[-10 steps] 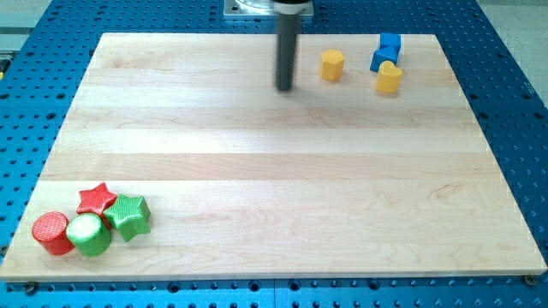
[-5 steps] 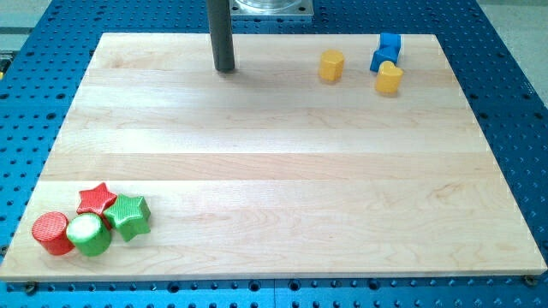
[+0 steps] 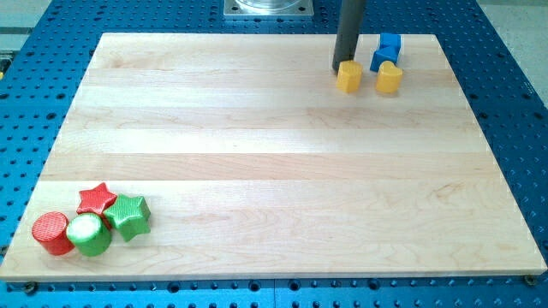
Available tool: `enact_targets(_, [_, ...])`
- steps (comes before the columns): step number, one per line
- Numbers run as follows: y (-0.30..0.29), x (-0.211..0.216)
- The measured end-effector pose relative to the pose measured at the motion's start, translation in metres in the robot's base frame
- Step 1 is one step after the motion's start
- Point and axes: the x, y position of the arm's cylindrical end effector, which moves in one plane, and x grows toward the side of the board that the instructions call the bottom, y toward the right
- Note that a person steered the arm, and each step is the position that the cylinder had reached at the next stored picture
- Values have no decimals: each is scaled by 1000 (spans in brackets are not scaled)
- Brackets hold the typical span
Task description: Slide hexagon below heart
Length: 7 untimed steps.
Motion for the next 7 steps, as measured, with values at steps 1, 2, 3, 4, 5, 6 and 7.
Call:
enact_targets(1, [3, 51])
enact_targets(2, [-55, 72])
enact_targets(3, [-59, 104])
enact_targets(4, [-12, 96])
enact_targets(5, [20, 92])
enact_targets(6, [38, 85])
enact_targets(7, [41, 83])
